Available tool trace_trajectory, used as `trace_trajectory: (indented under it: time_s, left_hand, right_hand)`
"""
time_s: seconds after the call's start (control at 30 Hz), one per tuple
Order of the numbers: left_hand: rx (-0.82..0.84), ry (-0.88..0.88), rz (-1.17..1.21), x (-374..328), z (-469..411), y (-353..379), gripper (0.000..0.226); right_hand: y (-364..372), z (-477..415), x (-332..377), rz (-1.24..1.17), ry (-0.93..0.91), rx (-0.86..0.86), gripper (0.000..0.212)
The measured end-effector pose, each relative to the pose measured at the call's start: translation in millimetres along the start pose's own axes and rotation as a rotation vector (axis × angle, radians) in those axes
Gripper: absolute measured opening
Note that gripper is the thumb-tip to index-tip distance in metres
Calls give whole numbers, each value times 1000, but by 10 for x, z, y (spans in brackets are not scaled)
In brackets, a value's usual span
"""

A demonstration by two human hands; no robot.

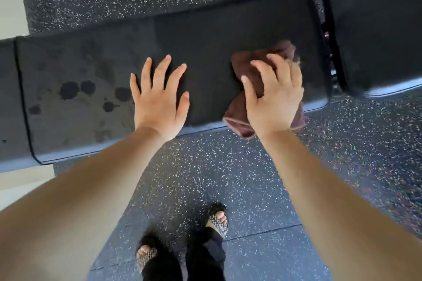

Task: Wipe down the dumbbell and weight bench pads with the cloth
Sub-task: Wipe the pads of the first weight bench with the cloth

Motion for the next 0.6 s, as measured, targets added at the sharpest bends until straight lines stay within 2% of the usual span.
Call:
trace_trajectory:
  time_s: [0.13,0.23,0.43,0.6]
  left_hand:
    - [-14,-6,-7,-10,6,-21,54]
    - [-31,4,-3,-26,14,-32,53]
    - [-70,18,19,-3,26,-32,52]
    - [-84,38,33,-4,37,-46,52]
  right_hand:
    - [132,202,171,16,-161,83,27]
    - [74,189,37,19,-193,84,26]
    - [-239,270,-544,34,-58,-114,27]
    - [-340,272,-764,-57,95,-235,31]
Point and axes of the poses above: each hand's wrist, its own z-axis away from the middle knuckle, its own y-axis out of the palm, x = y × z, the point moved 7 cm from there along -z, towards the middle knuckle, and after that the axes turned 10 degrees about x, right-handed, at the moved point
